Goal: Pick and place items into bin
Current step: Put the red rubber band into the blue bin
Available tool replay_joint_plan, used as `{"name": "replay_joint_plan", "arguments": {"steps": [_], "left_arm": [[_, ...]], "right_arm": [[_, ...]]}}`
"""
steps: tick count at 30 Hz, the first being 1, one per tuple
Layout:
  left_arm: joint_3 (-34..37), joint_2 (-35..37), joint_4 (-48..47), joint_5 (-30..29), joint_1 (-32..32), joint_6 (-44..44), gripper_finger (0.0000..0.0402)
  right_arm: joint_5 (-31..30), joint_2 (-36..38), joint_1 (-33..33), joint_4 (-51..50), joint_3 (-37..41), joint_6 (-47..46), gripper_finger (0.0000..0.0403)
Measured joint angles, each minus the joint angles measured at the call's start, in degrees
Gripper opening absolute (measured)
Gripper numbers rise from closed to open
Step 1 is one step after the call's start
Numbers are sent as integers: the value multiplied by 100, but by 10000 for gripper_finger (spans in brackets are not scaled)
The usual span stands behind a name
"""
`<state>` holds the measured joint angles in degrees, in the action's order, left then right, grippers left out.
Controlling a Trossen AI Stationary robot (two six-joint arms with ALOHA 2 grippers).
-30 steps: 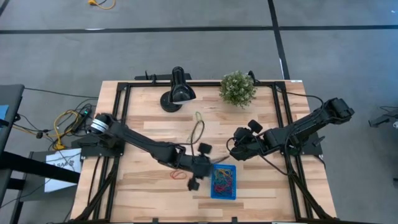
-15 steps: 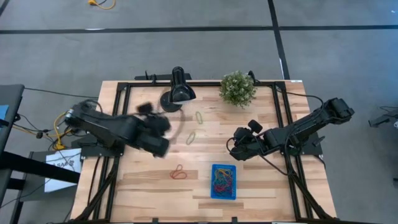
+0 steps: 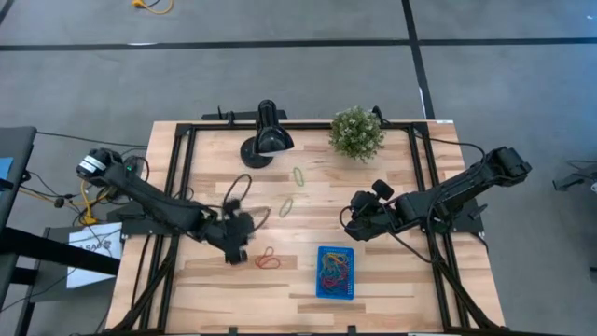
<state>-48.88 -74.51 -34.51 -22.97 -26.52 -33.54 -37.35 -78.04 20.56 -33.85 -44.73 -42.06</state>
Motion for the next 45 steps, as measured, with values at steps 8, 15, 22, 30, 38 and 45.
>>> {"name": "replay_joint_plan", "arguments": {"steps": [8,15,22,30,38,45], "left_arm": [[850,-162,1789,1399,-74,2034,87],[1555,-160,2999,1994,-89,2438,87],[1865,-158,3833,2274,-233,2987,87],[1921,-895,4298,2224,-227,3300,87],[1628,-1688,4370,2204,-118,3509,87],[1543,-1830,4352,2216,-74,3634,87]], "right_arm": [[-2,0,0,0,0,0,129],[1,0,0,15,0,0,129],[1,0,0,2,0,0,129],[0,0,-2,3,0,0,129],[1,2,0,15,0,0,129],[5,2,7,2,0,0,129]]}}
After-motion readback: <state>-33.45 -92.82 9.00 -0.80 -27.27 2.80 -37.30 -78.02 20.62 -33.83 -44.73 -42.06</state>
